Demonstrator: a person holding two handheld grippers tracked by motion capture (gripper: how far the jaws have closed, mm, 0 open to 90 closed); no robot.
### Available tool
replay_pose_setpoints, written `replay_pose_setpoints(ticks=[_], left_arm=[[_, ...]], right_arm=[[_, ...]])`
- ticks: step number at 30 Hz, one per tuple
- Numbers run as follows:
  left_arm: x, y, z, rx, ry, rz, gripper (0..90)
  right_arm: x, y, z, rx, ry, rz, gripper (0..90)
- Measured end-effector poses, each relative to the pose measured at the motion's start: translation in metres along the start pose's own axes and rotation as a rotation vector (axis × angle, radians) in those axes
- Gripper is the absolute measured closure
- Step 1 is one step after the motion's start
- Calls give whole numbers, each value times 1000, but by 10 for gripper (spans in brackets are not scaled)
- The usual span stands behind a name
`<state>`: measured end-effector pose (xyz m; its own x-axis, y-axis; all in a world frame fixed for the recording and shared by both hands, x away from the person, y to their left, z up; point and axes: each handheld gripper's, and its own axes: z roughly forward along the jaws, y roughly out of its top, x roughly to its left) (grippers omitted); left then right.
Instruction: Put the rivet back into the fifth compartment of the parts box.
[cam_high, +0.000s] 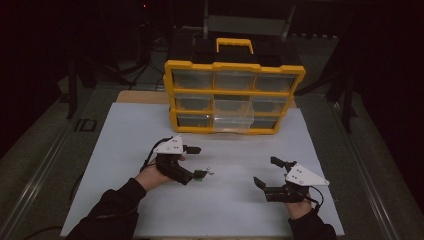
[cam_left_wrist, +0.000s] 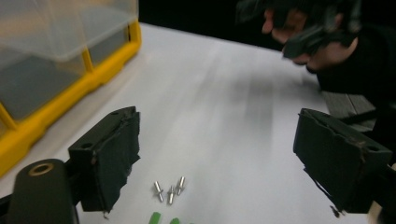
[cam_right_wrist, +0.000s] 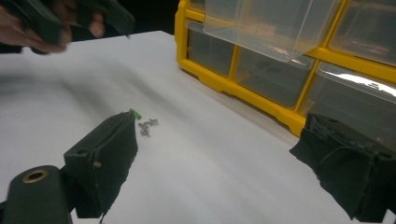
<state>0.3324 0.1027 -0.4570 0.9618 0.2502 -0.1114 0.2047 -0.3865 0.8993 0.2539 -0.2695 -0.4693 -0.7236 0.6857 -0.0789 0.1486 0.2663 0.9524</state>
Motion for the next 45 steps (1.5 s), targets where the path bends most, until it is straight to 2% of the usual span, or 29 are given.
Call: replay_pose_setpoints(ticks=[7,11,14,17,19,20,22,26,30,31,35,38,42,45], left_arm=[[12,-7,22,83,30,-34,242],[17,-12,32,125,43,-52,331],[20,-14,38,146,45,-61,361],[25,-18,44,185,55,-82,446],[26,-19,46,192,57,-86,473],[29,-21,49,216,64,-101,510],[31,-22,52,226,62,-110,538],[33,-25,59,275,67,-137,610],[36,-28,64,299,59,-156,645],[37,-29,66,310,64,-160,678],[39,-31,70,319,56,-172,718],[39,-32,74,341,52,-162,746],[39,-33,75,339,50,-167,806],[39,-33,75,336,49,-165,807]], right_arm=[[0,-1,1,6,6,1,112],[0,-1,1,6,6,-1,113],[0,-2,1,8,8,2,113],[0,-2,2,9,8,0,113],[0,-2,2,9,10,1,113],[0,-2,2,11,9,-1,113],[0,-3,2,11,11,2,113],[0,-3,3,16,11,2,113],[0,-3,3,18,11,0,113],[0,-4,3,20,11,-1,113],[0,-4,3,22,11,0,113],[0,-4,3,23,13,1,113],[-1,-4,3,21,13,0,113],[-1,-4,3,22,12,0,113]])
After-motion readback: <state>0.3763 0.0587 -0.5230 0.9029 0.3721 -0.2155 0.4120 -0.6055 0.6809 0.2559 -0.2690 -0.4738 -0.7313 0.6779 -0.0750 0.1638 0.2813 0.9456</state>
